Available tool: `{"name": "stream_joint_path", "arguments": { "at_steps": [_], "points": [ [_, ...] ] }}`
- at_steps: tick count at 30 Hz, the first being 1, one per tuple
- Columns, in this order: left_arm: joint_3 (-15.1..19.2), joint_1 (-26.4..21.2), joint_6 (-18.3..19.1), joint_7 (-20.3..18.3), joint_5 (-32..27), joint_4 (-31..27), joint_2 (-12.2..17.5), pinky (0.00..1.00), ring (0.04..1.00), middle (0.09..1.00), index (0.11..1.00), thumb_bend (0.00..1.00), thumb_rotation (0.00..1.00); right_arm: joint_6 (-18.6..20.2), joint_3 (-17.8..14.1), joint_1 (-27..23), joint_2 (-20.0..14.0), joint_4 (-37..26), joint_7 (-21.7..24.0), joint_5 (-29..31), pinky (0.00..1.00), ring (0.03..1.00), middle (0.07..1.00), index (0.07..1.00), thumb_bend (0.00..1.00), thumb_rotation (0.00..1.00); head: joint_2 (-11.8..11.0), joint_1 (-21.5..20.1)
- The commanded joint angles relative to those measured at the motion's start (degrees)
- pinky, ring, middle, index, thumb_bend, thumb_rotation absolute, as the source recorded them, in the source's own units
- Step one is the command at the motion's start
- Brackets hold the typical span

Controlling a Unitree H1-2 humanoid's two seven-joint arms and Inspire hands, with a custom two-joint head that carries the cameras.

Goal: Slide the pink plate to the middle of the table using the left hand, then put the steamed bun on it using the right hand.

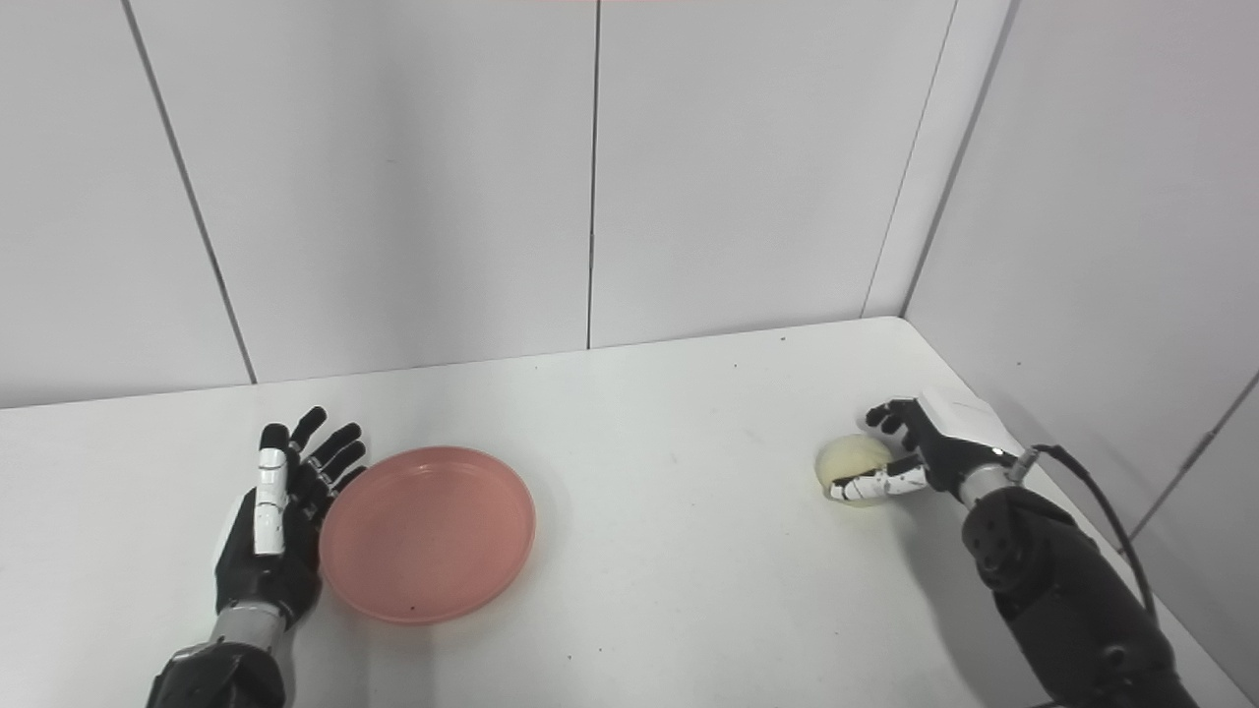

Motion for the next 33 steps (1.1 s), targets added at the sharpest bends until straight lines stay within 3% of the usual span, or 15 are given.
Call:
{"name": "stream_joint_path", "arguments": {
  "at_steps": [1,3,7,12,13,16,20,21,24,33],
  "points": [
    [-0.5,-0.5,1.0,-0.6,0.0,-0.1,0.1,0.84,0.859,0.818,0.894,0.77,0.89,-0.1,0.9,-0.5,-1.0,-0.3,0.5,-0.6,0.6,0.686,0.726,0.706,1.0,0.39,0.1,0.1],
    [-0.5,-0.6,1.1,-0.8,-0.1,0.0,0.1,0.84,0.862,0.824,0.893,0.78,0.89,0.7,1.1,-0.4,-0.9,-0.6,0.8,-0.6,0.59,0.658,0.709,0.695,1.0,0.38,0.1,0.1],
    [-0.5,-0.7,0.9,-1.0,-0.2,0.3,0.1,0.84,0.863,0.825,0.894,0.78,0.88,0.8,1.0,-0.4,-0.8,-0.6,1.0,-0.1,0.47,0.516,0.591,0.648,1.0,0.34,0.1,0.1],
    [-0.3,-0.7,1.5,-1.0,-0.3,0.0,0.0,0.83,0.858,0.824,0.892,0.78,0.88,1.6,1.8,-0.8,-1.2,-0.5,1.4,-1.0,0.38,0.417,0.485,0.568,0.91,0.27,0.1,0.3],
    [-0.3,-0.7,1.6,-1.0,-0.3,0.0,0.0,0.83,0.857,0.824,0.89,0.78,0.88,1.8,2.1,-0.9,-1.1,-0.5,1.0,-1.6,0.37,0.408,0.473,0.521,0.68,0.2,0.1,0.3],
    [-0.5,-0.6,1.8,-1.0,-0.1,-0.3,0.0,0.83,0.857,0.826,0.889,0.78,0.88,1.9,2.7,-1.0,-0.8,-0.1,-0.6,-2.8,0.32,0.362,0.426,0.488,0.54,0.15,0.1,0.3],
    [-0.5,-0.7,1.9,-1.4,-0.3,0.0,0.1,0.84,0.865,0.835,0.895,0.78,0.89,1.2,3.5,-1.2,-0.8,0.5,-2.2,-3.5,0.25,0.299,0.376,0.483,0.53,0.14,0.1,0.3],
    [-0.5,-0.8,1.9,-1.4,-0.3,0.1,0.1,0.84,0.866,0.836,0.895,0.78,0.89,1.0,3.6,-1.2,-0.8,0.6,-2.5,-3.5,0.26,0.31,0.391,0.494,0.53,0.06,0.1,0.3],
    [-0.5,-0.8,2.1,-1.3,-0.2,0.0,0.1,0.84,0.866,0.837,0.895,0.77,0.89,0.8,3.8,-1.3,-0.9,0.7,-2.9,-3.4,0.28,0.336,0.408,0.499,0.53,0.01,0.1,0.4],
    [-0.7,-0.7,2.6,-1.3,0.1,-0.2,0.2,0.83,0.862,0.833,0.893,0.75,0.9,-2.9,1.5,-0.5,-0.9,-2.3,-2.7,1.8,0.27,0.328,0.411,0.517,0.52,0.01,0.1,0.6]
  ]
}}
